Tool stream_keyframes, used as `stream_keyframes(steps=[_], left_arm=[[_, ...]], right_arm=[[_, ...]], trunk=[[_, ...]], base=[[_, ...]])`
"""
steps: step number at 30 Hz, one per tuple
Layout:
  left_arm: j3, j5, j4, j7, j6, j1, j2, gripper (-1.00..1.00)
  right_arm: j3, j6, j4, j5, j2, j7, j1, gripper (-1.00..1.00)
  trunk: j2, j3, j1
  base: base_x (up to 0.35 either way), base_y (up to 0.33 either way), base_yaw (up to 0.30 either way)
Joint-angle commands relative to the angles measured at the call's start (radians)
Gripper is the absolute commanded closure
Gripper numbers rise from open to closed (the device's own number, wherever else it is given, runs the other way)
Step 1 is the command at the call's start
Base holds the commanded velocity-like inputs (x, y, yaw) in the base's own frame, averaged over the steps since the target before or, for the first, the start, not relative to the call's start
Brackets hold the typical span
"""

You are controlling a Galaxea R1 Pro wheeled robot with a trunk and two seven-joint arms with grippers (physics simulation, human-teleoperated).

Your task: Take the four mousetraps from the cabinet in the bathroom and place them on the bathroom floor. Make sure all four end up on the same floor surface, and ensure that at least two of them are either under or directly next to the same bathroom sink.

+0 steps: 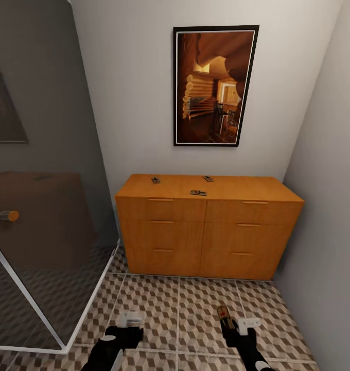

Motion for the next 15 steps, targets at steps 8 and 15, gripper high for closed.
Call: stream_keyframes(steps=[8,15], left_arm=[[-0.018,0.004,-0.018,0.009,0.016,-0.025,0.001,-1.0],[-0.104,0.006,-0.034,0.008,0.015,-0.026,0.005,-1.0]], right_arm=[[0.005,-0.01,-0.002,-0.004,0.005,-0.021,0.0,1.0],[0.005,-0.011,-0.002,-0.003,0.003,-0.021,0.0,1.0]], trunk=[[-0.001,-0.001,0.0],[-0.001,-0.001,0.0]], base=[[0.0,0.0,0.0],[0.0,0.0,0.0]])
